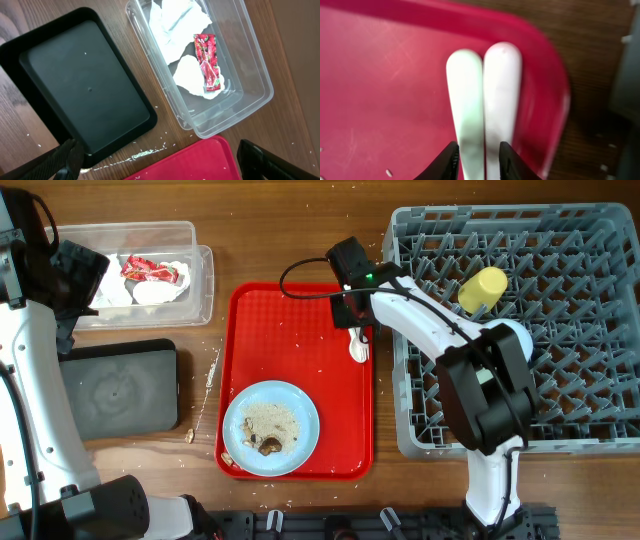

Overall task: Sort waste into correct bins and load items into the dishwasher rack
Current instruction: 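Grasp a white plastic spoon on the tray with the right gripper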

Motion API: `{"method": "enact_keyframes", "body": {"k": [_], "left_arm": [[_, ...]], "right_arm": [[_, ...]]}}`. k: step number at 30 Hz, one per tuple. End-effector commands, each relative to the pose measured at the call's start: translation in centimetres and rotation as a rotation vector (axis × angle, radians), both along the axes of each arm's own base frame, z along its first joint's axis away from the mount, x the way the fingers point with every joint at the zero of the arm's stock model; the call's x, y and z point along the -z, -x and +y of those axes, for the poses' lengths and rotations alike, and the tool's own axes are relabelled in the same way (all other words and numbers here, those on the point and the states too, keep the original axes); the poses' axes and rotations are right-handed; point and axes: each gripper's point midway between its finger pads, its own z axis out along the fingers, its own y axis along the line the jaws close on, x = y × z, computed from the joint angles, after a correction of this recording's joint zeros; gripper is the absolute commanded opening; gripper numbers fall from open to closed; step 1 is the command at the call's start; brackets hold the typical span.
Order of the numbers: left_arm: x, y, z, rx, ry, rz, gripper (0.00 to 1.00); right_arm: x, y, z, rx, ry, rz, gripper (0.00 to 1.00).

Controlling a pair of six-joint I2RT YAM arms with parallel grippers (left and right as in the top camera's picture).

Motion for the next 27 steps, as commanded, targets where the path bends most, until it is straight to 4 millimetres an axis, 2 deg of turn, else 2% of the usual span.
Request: {"method": "enact_keyframes", "body": {"k": [1,10,13,16,17,19,21,24,27], "left_arm": [[0.2,0.0,0.1,-0.011,0.002,0.003,1.00],[0.2,0.0,0.1,-0.011,0.003,0.003,1.00],[0.2,0.0,0.1,-0.011,0.003,0.003,1.00],[0.2,0.0,0.1,-0.011,0.002,0.003,1.00],[0.2,0.0,0.1,-0.011,0.002,0.003,1.00],[0.2,0.0,0.1,-0.011,0.003,0.003,1.00],[0.2,0.0,0.1,-0.011,0.003,0.003,1.00],[0.2,0.0,0.1,-0.011,0.002,0.003,1.00],[0.2,0.0,0.1,-0.011,0.003,0.003,1.00]], "right_arm": [[0.5,0.2,1.6,-0.069,-0.022,0.015,0.29],[0.8,1.4,1.0,0.011,-0.020,0.070,0.25],[-1.9,1.2,1.3,0.006,-0.040,0.059,0.26],[-4.3,0.4,1.7,0.002,-0.060,0.024,0.36],[-4.3,0.3,1.6,0.000,-0.056,0.020,0.43],[-4.0,0.6,0.4,-0.008,-0.023,0.044,0.47],[-3.5,0.9,-1.0,0.018,-0.006,0.077,0.42],[-2.2,1.9,-1.8,0.023,0.012,0.116,0.30],[-1.2,2.6,-1.6,0.015,-0.007,0.137,0.29]]}}
